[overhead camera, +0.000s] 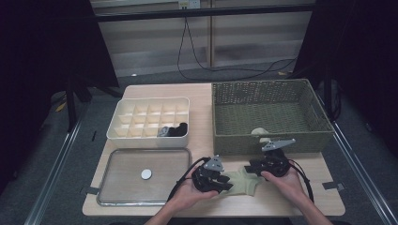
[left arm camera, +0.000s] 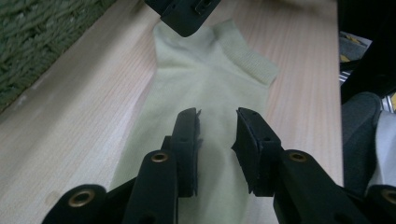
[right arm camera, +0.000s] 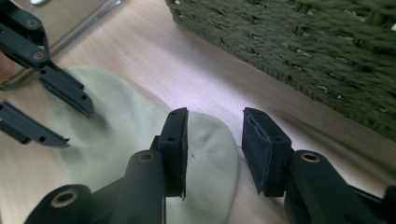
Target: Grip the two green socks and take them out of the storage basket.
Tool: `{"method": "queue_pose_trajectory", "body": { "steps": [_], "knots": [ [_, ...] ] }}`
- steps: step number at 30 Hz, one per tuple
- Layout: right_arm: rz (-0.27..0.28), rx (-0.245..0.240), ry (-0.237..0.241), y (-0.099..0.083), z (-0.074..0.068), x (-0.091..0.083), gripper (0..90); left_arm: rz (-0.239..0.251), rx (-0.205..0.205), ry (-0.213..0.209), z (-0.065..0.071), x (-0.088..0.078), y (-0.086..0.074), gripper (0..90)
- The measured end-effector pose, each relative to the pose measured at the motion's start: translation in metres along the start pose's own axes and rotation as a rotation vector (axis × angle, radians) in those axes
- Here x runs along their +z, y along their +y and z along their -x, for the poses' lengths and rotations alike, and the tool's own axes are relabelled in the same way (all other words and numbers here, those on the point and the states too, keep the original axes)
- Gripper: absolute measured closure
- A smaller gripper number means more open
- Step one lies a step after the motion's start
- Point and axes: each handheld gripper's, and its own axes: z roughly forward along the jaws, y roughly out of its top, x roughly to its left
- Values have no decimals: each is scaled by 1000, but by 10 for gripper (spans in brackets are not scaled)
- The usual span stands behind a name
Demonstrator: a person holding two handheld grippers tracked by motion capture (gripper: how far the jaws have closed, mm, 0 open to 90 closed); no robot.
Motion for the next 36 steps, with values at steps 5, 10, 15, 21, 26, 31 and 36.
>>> {"method": "queue_pose_trajectory", "body": {
  "steps": [5,10,15,21,26,31,36],
  "knots": [
    [-26,-22,4,0,-3,8,653,-19,-2,-1,0,5,-2,694],
    [-29,-45,-9,0,-5,9,741,-21,-2,6,-1,4,-2,694],
    [-42,-50,-13,0,-5,10,868,17,-28,3,-2,0,0,695],
    [-32,-5,21,0,-3,8,885,-2,9,-39,4,12,13,741],
    [0,11,39,1,-3,3,886,11,18,-57,8,16,15,762],
    [13,18,47,2,-4,0,885,9,10,-88,10,17,15,798],
    [61,24,53,7,-5,-7,886,-7,31,-110,15,21,14,846]
  ]
}}
